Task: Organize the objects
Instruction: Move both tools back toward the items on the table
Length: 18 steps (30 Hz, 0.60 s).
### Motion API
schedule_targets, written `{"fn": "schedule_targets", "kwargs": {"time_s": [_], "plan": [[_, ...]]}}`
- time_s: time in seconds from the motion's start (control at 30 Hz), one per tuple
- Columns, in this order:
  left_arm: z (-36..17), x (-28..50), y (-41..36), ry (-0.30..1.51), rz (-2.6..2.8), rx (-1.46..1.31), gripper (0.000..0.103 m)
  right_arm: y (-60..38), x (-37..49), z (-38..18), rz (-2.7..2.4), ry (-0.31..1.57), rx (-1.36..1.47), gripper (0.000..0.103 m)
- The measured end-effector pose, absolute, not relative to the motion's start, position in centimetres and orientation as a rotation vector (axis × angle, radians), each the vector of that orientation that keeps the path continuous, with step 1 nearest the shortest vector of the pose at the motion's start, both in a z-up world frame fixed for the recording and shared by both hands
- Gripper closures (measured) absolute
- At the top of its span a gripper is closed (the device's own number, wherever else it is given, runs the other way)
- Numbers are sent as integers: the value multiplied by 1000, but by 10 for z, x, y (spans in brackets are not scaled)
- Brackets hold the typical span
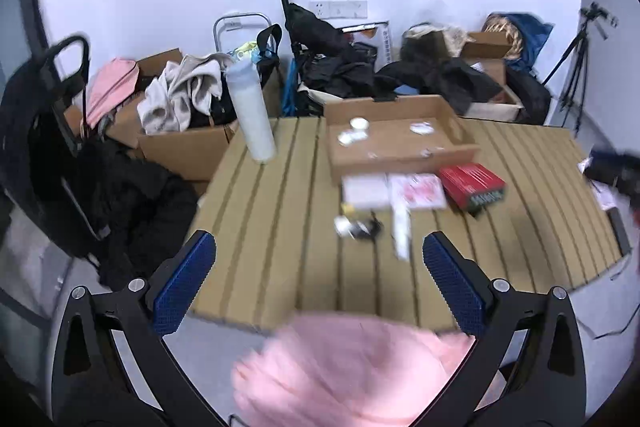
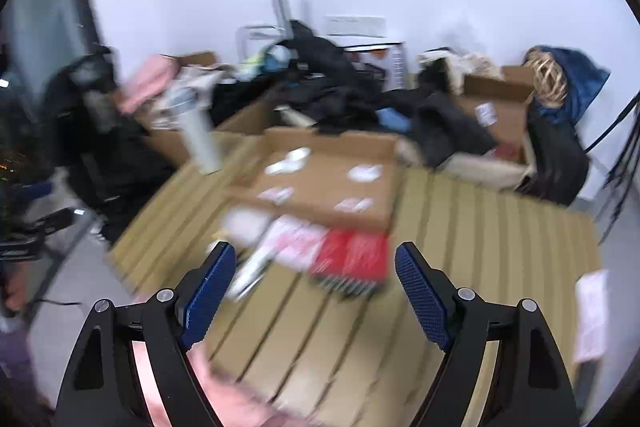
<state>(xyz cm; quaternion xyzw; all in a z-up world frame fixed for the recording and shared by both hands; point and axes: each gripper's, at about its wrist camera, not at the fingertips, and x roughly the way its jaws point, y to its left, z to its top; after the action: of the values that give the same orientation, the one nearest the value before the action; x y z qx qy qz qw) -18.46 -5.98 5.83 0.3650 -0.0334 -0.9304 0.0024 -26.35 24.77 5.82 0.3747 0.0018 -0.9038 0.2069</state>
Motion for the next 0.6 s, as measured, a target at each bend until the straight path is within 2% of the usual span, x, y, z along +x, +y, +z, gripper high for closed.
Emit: {"fn": "schedule_targets", "kwargs": {"time_s": [0.1, 0.2, 0.33, 0.43, 0.6], "plan": [[24, -128, -55, -33, -2908, 1160, 0, 238, -198, 18, -2482, -38, 1046, 18], [6, -113, -55, 20, -2894, 1240, 0, 233, -170, -13, -2438, -161, 1073, 18], [3, -129, -66, 7, -2836, 1232, 0, 209, -178, -18, -2518, 55, 1050, 19], [-9, -140, -75, 97, -2837, 1281, 0, 197, -185, -25, -2515, 59, 1008, 19], [-38, -169, -78, -29, -2815, 1325, 0, 171, -216, -62, -2327, 65, 1134, 19]]}}
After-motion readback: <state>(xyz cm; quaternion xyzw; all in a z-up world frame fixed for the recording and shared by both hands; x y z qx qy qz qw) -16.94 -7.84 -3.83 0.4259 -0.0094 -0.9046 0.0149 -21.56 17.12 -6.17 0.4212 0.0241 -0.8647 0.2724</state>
